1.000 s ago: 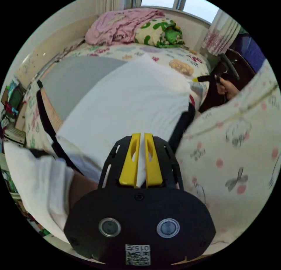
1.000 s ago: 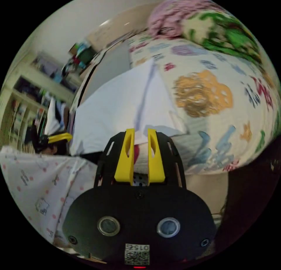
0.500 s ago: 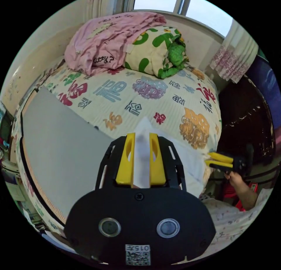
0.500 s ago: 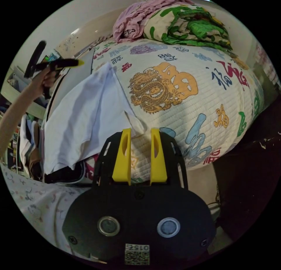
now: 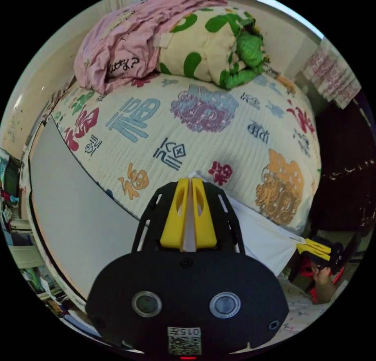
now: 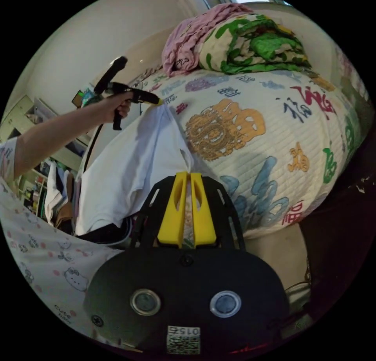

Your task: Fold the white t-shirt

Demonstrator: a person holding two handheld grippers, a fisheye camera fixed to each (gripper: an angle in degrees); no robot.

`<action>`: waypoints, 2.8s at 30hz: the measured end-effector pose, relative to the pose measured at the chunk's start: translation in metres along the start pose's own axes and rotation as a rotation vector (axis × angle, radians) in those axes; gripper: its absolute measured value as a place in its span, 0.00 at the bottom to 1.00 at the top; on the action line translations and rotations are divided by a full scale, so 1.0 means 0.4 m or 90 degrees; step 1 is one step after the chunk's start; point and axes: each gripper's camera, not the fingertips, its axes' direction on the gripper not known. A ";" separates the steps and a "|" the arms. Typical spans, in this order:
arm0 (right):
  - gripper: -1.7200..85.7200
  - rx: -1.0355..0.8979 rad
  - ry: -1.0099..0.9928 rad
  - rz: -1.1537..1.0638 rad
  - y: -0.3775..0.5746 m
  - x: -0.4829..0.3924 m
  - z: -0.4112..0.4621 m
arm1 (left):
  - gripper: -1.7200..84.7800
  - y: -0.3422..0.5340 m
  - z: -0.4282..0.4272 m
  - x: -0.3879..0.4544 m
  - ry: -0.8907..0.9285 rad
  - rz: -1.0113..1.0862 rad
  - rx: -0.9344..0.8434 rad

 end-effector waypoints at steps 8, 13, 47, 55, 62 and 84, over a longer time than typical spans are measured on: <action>0.02 0.153 -0.164 -0.154 -0.011 0.115 -0.429 | 0.03 0.197 -0.316 -0.156 0.184 -0.009 0.290; 0.02 0.037 -0.366 -0.376 0.062 -0.028 -0.420 | 0.03 0.557 -0.403 -0.359 0.207 -0.056 0.364; 0.02 -0.539 -0.345 -0.882 0.418 -0.308 0.259 | 0.12 1.519 0.094 -0.528 0.030 -0.486 0.214; 0.02 -0.267 -0.257 -0.709 0.065 -0.108 0.073 | 0.11 1.431 0.109 -0.373 -0.039 -0.384 0.182; 0.04 -0.324 -0.171 -0.540 -0.001 0.063 0.202 | 0.10 1.471 0.228 -0.034 0.106 -0.158 0.070; 0.05 -0.312 0.040 -0.805 -0.077 -0.266 0.276 | 0.09 1.451 0.372 0.258 0.042 -0.026 -0.028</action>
